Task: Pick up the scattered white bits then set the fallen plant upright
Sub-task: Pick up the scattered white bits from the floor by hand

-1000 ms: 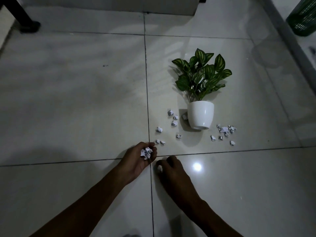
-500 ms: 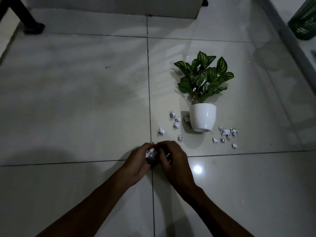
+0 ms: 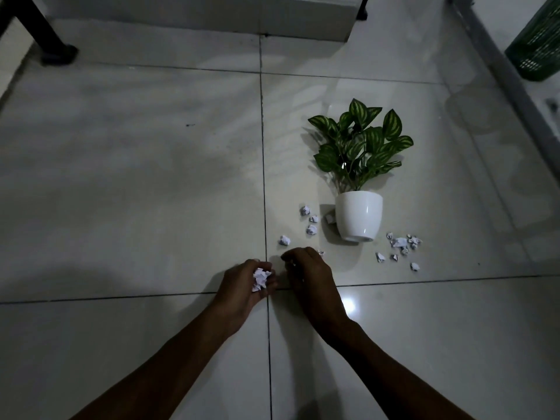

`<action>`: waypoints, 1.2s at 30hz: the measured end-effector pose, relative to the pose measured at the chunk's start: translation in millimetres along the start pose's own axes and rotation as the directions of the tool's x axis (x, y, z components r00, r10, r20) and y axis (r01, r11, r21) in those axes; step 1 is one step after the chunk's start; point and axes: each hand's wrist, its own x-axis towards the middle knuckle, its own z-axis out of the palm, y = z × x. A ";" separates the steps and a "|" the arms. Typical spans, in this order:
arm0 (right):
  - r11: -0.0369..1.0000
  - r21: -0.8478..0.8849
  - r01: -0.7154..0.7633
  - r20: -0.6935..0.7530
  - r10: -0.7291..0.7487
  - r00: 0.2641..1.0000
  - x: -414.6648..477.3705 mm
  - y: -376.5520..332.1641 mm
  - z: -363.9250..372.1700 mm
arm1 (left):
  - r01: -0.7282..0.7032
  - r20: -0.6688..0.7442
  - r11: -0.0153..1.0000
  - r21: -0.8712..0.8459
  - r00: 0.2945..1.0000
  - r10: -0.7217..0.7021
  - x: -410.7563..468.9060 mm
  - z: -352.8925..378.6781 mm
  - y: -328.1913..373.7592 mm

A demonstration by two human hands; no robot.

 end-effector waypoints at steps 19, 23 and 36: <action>0.932 -0.329 0.154 0.134 -0.116 0.984 34.5 13.6 -0.6 | 0.015 0.055 0.995 -0.100 0.998 -0.009 17.5 3.6 9.6; 0.999 0.037 0.037 -0.033 -0.036 0.999 25.9 6.9 -5.7 | 0.035 0.151 0.998 -0.051 0.988 -0.027 17.4 7.7 9.8; 1.000 -0.029 0.005 -0.197 -0.011 0.980 51.0 32.6 -45.6 | 0.109 0.261 0.983 -0.150 0.963 -0.067 18.6 27.1 15.5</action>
